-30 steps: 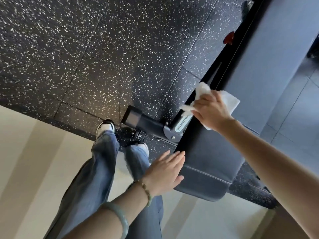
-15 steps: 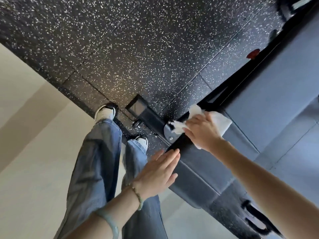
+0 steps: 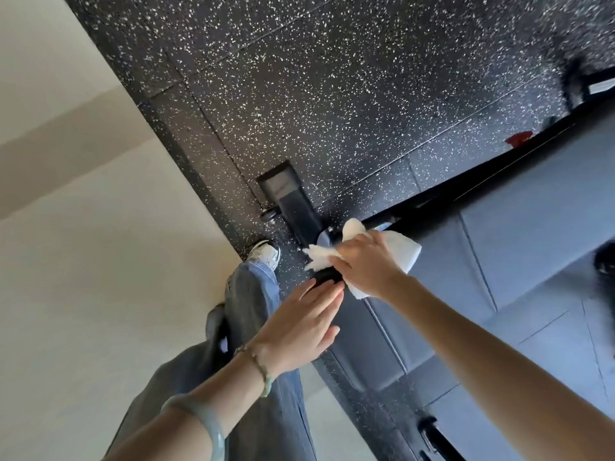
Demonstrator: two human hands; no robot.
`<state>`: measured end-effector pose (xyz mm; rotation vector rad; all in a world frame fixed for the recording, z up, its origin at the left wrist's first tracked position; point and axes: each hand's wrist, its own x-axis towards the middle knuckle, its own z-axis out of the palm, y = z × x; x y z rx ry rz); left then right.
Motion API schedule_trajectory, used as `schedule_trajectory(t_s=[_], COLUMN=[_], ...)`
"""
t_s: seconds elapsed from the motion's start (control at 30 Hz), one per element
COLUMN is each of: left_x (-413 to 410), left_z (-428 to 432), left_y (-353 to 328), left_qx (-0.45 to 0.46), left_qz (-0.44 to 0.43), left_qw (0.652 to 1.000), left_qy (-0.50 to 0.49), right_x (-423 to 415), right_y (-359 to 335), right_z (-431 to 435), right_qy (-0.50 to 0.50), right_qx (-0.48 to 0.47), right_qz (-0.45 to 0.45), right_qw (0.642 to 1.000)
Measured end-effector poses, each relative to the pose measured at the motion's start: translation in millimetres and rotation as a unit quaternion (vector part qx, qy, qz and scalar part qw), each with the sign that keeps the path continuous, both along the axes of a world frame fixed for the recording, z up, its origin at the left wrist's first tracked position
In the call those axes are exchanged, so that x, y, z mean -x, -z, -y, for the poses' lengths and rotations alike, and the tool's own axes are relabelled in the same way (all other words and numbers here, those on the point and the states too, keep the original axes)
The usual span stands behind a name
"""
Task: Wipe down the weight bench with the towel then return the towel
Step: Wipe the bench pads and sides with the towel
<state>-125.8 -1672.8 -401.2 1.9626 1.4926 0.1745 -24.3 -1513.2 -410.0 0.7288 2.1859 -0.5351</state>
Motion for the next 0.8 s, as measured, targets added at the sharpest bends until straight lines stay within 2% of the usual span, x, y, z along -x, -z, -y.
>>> schedule_trajectory(t_s=[0.07,0.23,0.37,0.47,0.57,0.63,0.8], left_x=[-1.9,-13.0,-25.3,-36.8,-50.2,-59.9,-89.5], left_z=[9.4,35.7,54.3,68.9,83.4,89.4,97.1], left_y=[-0.2,-0.9,1.8,4.5,7.8,8.3,5.5], left_qx=[-0.005,-0.005,-0.02,-0.011,-0.009,-0.011,-0.014], left_qz=[-0.006,-0.011,-0.022,-0.025,-0.031,-0.026,-0.03], left_qw=[1.0,0.998,0.994,0.993,0.99,0.987,0.979], left_qy=[-0.017,-0.069,-0.104,-0.117,-0.134,-0.158,-0.199], right_x=[-9.1,-32.2,2.9,28.2,31.0,23.7,4.7], right_y=[0.0,-8.1,-3.1,-2.7,-6.1,-8.6,-19.3], right_z=[-16.6,-58.4,-9.1,49.1,63.6,50.4,22.7], right_qy=[-0.006,0.043,-0.009,-0.092,-0.139,-0.125,-0.029], right_qx=[-0.014,-0.134,-0.073,-0.023,0.002,-0.004,-0.103], right_qz=[0.017,0.03,0.057,0.005,-0.015,-0.03,-0.02], right_qw=[1.0,0.99,0.996,0.995,0.99,0.992,0.994])
